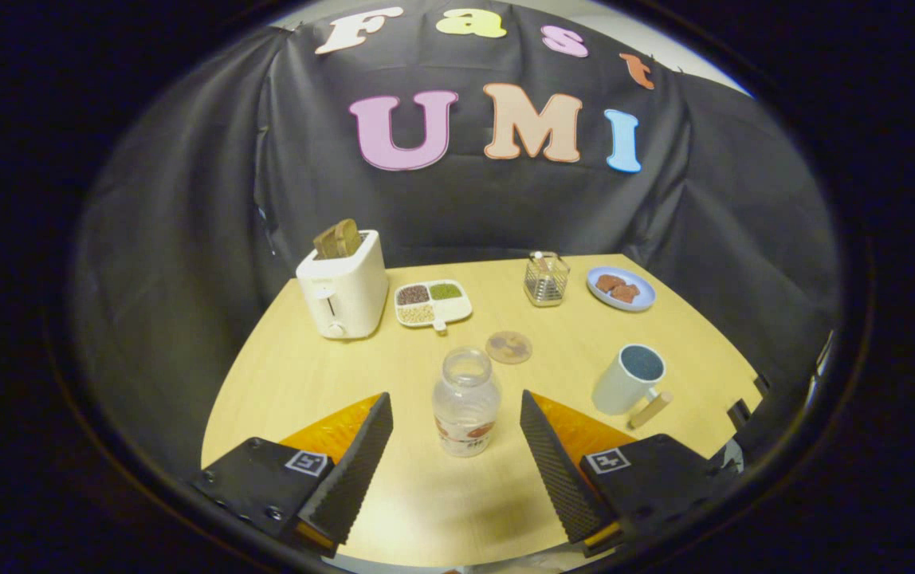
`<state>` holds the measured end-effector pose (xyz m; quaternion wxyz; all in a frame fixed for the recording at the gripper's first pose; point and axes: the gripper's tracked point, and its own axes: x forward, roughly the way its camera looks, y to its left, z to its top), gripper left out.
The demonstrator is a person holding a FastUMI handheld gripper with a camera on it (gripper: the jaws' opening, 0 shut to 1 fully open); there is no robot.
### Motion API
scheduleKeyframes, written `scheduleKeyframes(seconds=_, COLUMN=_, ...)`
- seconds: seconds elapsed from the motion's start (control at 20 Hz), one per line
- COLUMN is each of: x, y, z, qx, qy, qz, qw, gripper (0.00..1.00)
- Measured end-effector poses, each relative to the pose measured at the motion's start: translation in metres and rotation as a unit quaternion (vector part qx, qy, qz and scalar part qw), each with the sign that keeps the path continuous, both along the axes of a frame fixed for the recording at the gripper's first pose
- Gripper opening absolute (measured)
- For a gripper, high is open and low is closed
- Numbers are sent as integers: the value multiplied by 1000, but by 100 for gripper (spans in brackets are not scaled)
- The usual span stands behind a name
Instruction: Take the bottle from table, then pour the juice into the cup, finally place the bottle on the coaster
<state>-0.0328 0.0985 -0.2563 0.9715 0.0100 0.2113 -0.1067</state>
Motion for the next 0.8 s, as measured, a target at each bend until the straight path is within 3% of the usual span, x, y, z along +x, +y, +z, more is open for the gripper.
scheduleKeyframes(seconds=0.35, x=22, y=-8, z=-53, qx=0, qy=35, qz=-25, qw=999, gripper=100)
scheduleKeyframes(seconds=0.8, x=51, y=-15, z=-85, qx=6, qy=44, qz=-36, qw=998, gripper=100)
